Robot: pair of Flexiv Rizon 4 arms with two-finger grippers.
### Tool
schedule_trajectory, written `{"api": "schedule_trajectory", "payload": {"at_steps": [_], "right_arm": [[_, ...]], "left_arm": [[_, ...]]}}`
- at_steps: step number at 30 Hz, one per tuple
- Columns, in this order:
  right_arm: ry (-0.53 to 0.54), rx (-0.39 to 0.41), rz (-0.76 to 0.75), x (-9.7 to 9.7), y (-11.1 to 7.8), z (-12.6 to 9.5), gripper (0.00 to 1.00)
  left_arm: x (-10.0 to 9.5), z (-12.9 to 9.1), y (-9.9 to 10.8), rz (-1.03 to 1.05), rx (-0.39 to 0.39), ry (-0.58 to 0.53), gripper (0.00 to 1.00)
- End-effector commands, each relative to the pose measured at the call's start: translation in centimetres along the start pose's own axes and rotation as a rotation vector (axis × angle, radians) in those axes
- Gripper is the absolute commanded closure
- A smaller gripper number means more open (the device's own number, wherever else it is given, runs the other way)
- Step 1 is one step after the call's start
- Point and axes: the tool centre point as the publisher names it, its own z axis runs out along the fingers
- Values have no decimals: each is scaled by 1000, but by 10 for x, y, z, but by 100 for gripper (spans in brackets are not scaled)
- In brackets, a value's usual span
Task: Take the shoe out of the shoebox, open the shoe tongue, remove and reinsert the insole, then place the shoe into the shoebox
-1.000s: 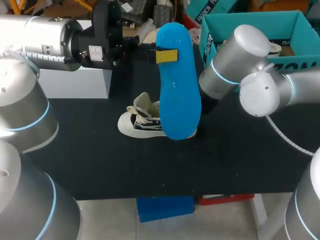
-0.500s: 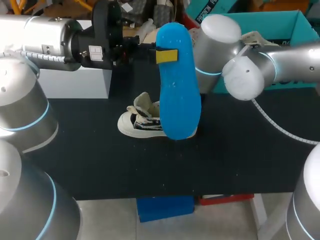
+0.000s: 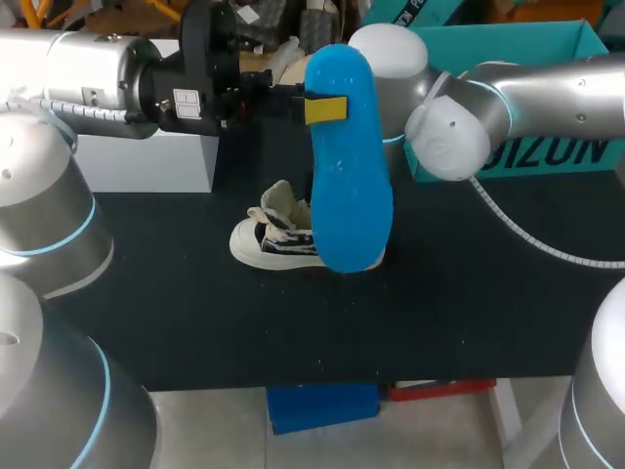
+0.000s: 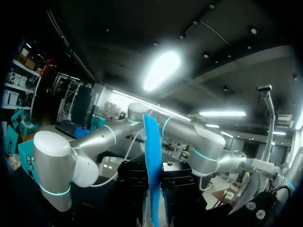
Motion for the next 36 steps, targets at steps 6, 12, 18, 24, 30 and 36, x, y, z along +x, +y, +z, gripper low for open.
{"api": "schedule_trajectory", "payload": {"at_steps": [6, 12, 18, 24, 30, 36], "right_arm": [[0, 39, -33, -2, 7, 2, 0], [2, 35, -50, -2, 9, 5, 0], [-4, 2, -72, -1, 8, 2, 0], [-24, -92, -72, 1, 4, -5, 0], [-34, -247, -79, 0, -1, -4, 0], [-29, -420, -83, -2, -3, 1, 0]], "left_arm": [[0, 2, 1, 1, 3, -5, 100], [0, 2, 1, 1, 3, -5, 100], [0, 2, 1, 1, 3, -5, 100], [0, 2, 1, 1, 3, -5, 100], [0, 2, 1, 1, 3, -5, 100], [0, 2, 1, 1, 3, -5, 100]]}}
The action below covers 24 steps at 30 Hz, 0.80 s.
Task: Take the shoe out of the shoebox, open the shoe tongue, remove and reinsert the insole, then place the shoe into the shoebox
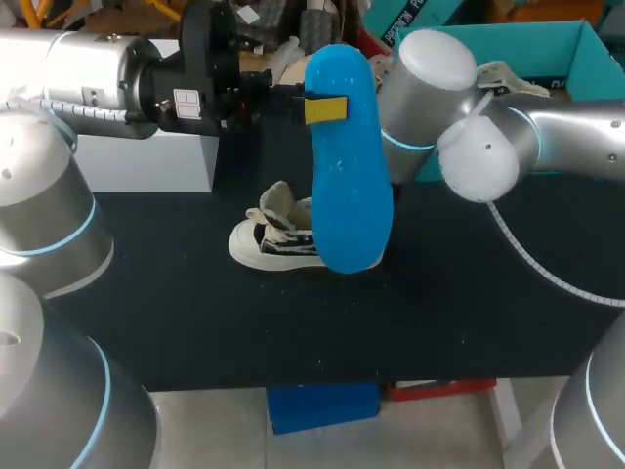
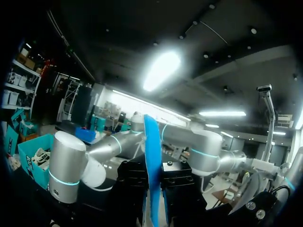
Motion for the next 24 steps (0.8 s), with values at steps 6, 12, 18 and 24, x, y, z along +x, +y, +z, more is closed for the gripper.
{"api": "schedule_trajectory", "payload": {"at_steps": [6, 12, 18, 24], "right_arm": [[-22, -363, -16, 1, -11, 8, 0], [-41, -469, -20, -1, -12, 9, 0], [-37, -545, -30, -1, -13, 10, 0], [-30, -600, -32, -2, -15, 13, 0]], "left_arm": [[0, 2, 1, 1, 3, -5, 100], [0, 2, 1, 1, 3, -5, 100], [0, 2, 1, 1, 3, -5, 100], [0, 2, 1, 1, 3, -5, 100]]}}
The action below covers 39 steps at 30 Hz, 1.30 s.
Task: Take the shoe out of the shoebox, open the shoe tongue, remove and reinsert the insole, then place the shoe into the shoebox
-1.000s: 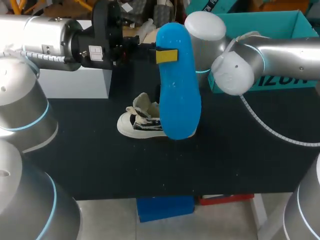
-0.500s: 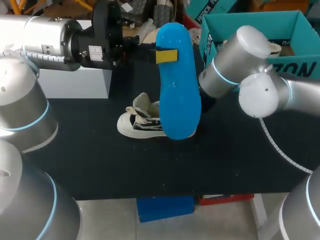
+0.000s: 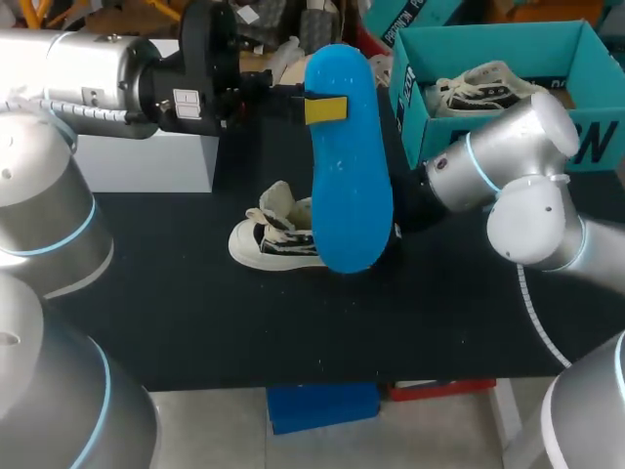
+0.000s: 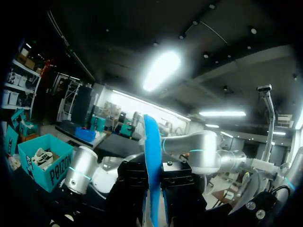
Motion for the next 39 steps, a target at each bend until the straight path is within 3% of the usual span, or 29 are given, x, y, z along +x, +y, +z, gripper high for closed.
{"api": "schedule_trajectory", "payload": {"at_steps": [1, 13, 23, 30, 39], "right_arm": [[-4, -138, 2, -1, -5, 2, 0], [13, -203, 32, -1, -12, 6, 0], [11, -193, 48, 0, -14, 4, 0], [17, -85, 45, -3, -8, -12, 0], [38, 172, 40, -10, 6, -31, 0]], "left_arm": [[0, 2, 1, 1, 3, -5, 100], [0, 2, 1, 1, 3, -5, 100], [0, 2, 1, 1, 3, -5, 100], [0, 2, 1, 1, 3, -5, 100], [0, 2, 1, 1, 3, -5, 100]]}}
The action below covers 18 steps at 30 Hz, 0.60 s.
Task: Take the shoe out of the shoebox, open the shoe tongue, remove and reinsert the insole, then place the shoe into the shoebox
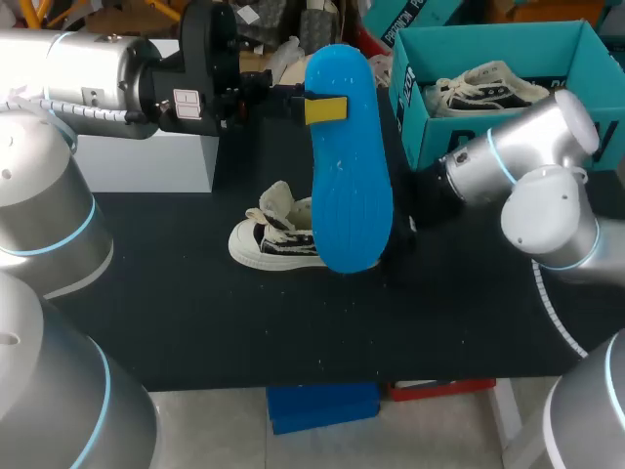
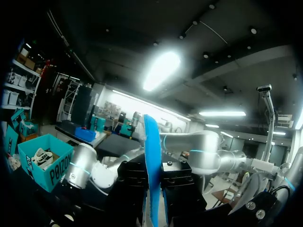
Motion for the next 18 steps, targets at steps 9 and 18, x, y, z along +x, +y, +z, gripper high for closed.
{"api": "schedule_trajectory", "payload": {"at_steps": [9, 18], "right_arm": [[51, 509, 11, -15, 33, -12, 0], [46, 721, 13, -21, 50, -2, 0]], "left_arm": [[0, 2, 1, 1, 3, -5, 100], [0, 2, 1, 1, 3, -5, 100]]}}
